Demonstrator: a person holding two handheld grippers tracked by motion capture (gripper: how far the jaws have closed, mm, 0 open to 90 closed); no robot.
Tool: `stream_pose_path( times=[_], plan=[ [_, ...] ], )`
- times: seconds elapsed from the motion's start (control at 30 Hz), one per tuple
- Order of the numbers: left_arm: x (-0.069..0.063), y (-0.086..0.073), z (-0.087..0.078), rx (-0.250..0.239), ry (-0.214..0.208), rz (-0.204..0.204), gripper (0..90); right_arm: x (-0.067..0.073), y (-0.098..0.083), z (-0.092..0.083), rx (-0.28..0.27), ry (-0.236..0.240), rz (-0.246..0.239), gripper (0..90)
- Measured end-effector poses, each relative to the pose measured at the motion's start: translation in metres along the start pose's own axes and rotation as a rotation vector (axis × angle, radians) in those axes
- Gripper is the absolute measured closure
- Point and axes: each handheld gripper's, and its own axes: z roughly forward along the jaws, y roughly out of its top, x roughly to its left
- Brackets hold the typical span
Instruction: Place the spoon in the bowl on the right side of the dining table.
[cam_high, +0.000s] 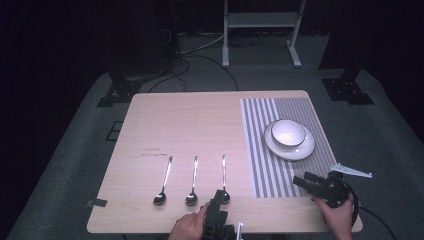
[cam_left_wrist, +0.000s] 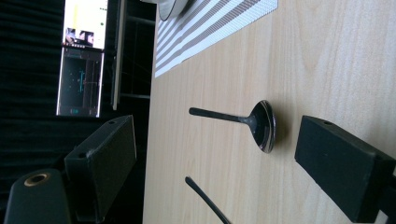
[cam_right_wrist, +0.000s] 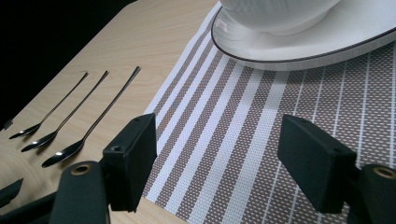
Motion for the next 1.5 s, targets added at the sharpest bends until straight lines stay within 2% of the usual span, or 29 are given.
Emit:
stream_pose_path(
  times=[0.27, 0.4, 0.43, 0.67, 0.73, 1.07, 1.2, 1.5],
  plan=[
    [-0.003, 0.0, 0.007, 0.006, -0.008, -0.001, 13.0, 0.0, 0.0, 0.0, -0.002, -0.002, -0.002, 27.2],
    [-0.005, 0.0, 0.009, 0.009, -0.016, 0.009, 16.6, 0.001, 0.001, -0.001, -0.005, -0.002, -0.002, 27.2],
    [-0.005, 0.0, 0.01, 0.007, -0.023, 0.016, 20.1, 0.001, 0.001, -0.001, -0.005, -0.002, -0.001, 27.2],
    [-0.01, -0.001, 0.017, 0.017, -0.04, 0.019, 24.9, 0.001, 0.001, -0.001, -0.007, -0.001, -0.003, 27.2],
    [-0.012, -0.002, 0.018, 0.02, -0.048, 0.032, 30.0, 0.001, 0.0, -0.001, -0.009, -0.002, -0.002, 27.2],
    [-0.015, -0.004, 0.025, 0.032, -0.058, 0.042, 43.9, 0.001, 0.001, -0.001, -0.015, 0.0, -0.007, 27.2],
    [-0.015, -0.003, 0.026, 0.036, -0.086, 0.048, 52.9, 0.002, 0.001, -0.002, -0.018, -0.002, -0.003, 27.2],
    [-0.018, -0.003, 0.03, 0.044, -0.118, 0.062, 70.8, 0.002, 0.003, -0.004, -0.034, -0.002, -0.01, 27.2]
  ],
)
